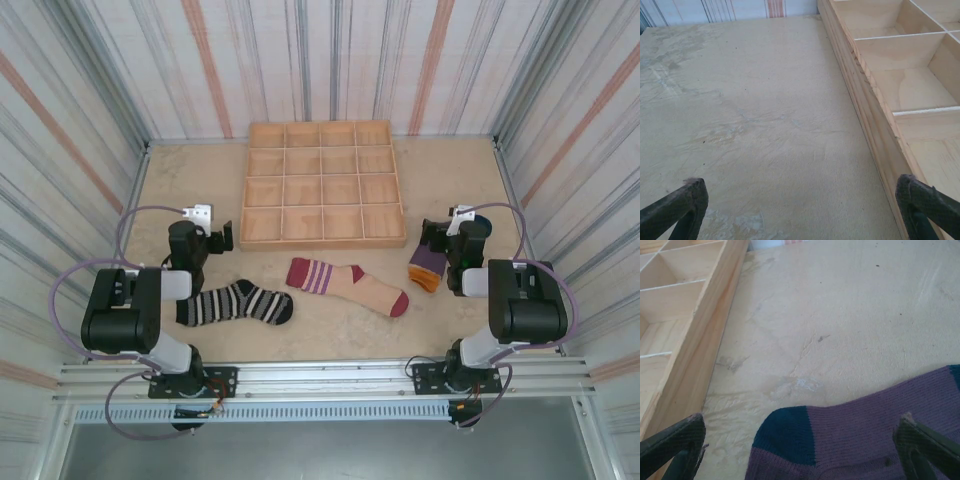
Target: Roll the socks
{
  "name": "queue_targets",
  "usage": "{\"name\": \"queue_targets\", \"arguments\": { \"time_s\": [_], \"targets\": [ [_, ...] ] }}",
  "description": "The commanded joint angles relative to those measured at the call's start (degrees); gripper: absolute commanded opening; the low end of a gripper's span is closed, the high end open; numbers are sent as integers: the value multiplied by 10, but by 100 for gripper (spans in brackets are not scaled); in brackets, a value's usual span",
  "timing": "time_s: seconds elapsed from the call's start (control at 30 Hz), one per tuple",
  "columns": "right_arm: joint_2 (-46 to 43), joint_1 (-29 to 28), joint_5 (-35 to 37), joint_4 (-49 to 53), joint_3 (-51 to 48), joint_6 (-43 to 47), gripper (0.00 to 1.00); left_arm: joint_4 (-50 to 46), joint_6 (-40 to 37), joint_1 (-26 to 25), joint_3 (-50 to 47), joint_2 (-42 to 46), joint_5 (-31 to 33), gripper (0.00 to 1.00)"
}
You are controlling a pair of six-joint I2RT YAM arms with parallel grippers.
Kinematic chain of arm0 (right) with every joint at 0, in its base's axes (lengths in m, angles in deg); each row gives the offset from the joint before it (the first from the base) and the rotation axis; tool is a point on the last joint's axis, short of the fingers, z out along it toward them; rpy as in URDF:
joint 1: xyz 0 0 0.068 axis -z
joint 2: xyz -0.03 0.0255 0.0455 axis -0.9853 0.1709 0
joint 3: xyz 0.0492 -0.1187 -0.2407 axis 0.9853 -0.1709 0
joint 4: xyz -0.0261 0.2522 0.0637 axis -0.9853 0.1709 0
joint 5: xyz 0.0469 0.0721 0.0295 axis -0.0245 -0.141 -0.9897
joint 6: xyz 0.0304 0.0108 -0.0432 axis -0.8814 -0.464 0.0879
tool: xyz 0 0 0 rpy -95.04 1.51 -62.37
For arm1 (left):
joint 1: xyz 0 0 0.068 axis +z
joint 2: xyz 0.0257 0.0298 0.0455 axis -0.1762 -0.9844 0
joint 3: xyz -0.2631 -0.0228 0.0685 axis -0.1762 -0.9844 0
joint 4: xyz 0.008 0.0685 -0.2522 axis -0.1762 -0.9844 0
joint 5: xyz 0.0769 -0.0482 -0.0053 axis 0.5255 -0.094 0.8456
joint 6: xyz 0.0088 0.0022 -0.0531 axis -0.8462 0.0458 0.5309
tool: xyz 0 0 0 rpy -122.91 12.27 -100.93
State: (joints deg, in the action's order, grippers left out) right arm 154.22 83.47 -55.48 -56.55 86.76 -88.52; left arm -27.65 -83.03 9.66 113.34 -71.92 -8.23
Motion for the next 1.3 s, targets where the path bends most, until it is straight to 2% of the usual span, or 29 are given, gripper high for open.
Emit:
{"name": "queue_targets", "arguments": {
  "time_s": [0.0,0.73,0.8,0.9,0.97,1.07,1.17,1.27],
  "targets": [
    [0,2,-8,3,10,15,99,3,1,-5,-1,5,9,99],
    [0,2,-8,4,11,16,99,4,3,-5,-1,6,14,99],
    [-9,0,2,15,15,15,99,-26,11,-4,10,20,24,99],
    [-54,-6,31,129,54,14,99,-116,7,-4,50,49,15,99],
    [-85,-19,75,272,115,4,99,-230,14,-9,102,81,26,99],
    [-114,-49,113,421,176,-18,99,-364,54,-9,171,105,19,99],
    [-150,-81,80,506,193,-36,99,-493,99,-12,235,110,-13,99],
    [-196,-131,100,579,204,-87,99,-583,136,-26,274,108,-22,99]
  ]
}}
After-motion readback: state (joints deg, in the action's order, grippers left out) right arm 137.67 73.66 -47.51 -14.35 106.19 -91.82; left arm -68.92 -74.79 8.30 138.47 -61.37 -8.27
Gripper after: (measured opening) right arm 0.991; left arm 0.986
